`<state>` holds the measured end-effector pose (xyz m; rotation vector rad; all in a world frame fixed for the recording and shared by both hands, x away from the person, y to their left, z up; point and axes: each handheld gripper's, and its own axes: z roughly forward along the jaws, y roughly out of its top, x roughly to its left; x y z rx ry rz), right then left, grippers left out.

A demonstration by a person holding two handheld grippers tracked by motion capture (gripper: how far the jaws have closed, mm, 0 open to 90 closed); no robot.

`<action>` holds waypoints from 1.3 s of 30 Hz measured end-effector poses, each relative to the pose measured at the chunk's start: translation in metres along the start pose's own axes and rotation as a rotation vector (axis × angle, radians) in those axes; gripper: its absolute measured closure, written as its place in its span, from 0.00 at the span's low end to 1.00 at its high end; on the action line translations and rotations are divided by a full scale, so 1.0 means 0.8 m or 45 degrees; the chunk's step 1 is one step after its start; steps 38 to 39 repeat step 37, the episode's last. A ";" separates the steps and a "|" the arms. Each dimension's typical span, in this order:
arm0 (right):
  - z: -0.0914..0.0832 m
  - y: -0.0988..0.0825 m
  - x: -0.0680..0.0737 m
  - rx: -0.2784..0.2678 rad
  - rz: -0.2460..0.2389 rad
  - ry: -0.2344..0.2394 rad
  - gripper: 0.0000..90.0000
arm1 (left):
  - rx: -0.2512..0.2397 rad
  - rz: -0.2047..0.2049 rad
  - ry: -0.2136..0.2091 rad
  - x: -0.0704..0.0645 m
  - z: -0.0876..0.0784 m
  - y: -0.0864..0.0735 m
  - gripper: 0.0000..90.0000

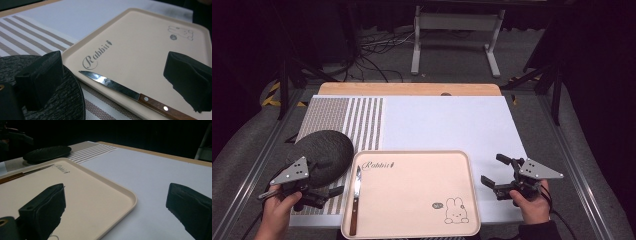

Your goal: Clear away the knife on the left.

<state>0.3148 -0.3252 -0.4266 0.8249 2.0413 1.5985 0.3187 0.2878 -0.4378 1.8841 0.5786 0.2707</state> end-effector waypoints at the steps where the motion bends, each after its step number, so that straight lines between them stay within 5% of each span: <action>1: 0.000 0.000 0.000 0.001 0.001 0.000 0.04 | -0.007 0.003 0.005 0.001 -0.002 -0.003 0.04; 7: 0.000 -0.002 -0.002 0.003 0.003 0.001 0.04 | 0.004 0.032 0.037 0.003 -0.011 -0.015 0.04; 11: 0.001 -0.006 -0.005 0.011 0.005 -0.003 0.04 | -0.005 -0.001 0.059 0.008 -0.018 -0.028 0.04; 20: 0.001 -0.012 -0.009 0.019 0.017 -0.007 0.04 | -0.016 0.011 0.097 0.008 -0.027 -0.041 0.04; 39: 0.001 -0.015 -0.010 0.021 0.022 -0.014 0.04 | 0.006 -0.019 0.101 0.004 -0.017 -0.041 0.03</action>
